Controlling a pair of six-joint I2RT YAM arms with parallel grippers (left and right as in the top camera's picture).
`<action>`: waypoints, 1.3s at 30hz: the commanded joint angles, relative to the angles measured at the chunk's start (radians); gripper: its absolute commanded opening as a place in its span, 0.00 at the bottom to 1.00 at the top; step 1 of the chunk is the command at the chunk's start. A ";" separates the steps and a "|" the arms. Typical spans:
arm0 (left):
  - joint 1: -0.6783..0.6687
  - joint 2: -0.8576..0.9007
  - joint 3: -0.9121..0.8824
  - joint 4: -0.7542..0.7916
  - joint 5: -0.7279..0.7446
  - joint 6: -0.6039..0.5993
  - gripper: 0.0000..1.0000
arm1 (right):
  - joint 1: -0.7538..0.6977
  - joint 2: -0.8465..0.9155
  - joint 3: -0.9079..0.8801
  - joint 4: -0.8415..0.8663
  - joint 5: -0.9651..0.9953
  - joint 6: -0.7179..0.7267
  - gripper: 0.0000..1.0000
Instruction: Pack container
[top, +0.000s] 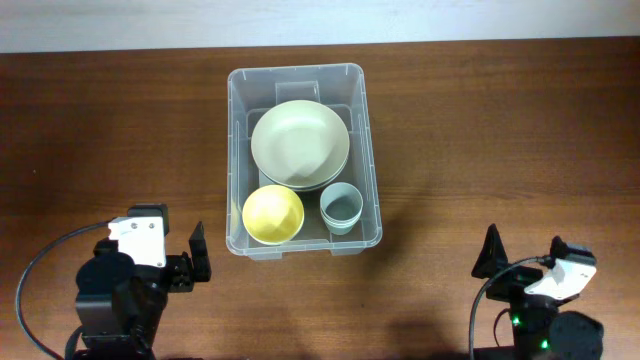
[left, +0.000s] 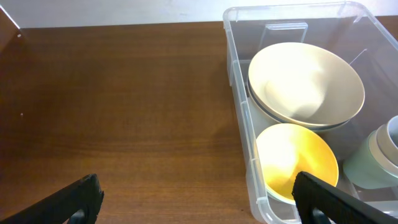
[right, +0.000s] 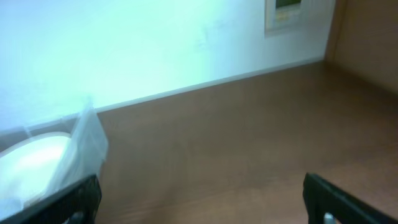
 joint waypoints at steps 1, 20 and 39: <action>0.004 -0.002 -0.009 0.003 0.011 0.008 1.00 | -0.024 -0.043 -0.070 0.079 -0.062 -0.019 0.99; 0.004 -0.002 -0.009 0.003 0.011 0.008 1.00 | -0.044 -0.048 -0.467 0.714 -0.144 -0.110 0.99; 0.004 -0.002 -0.009 0.003 0.011 0.008 1.00 | -0.061 -0.048 -0.467 0.502 -0.182 -0.120 0.99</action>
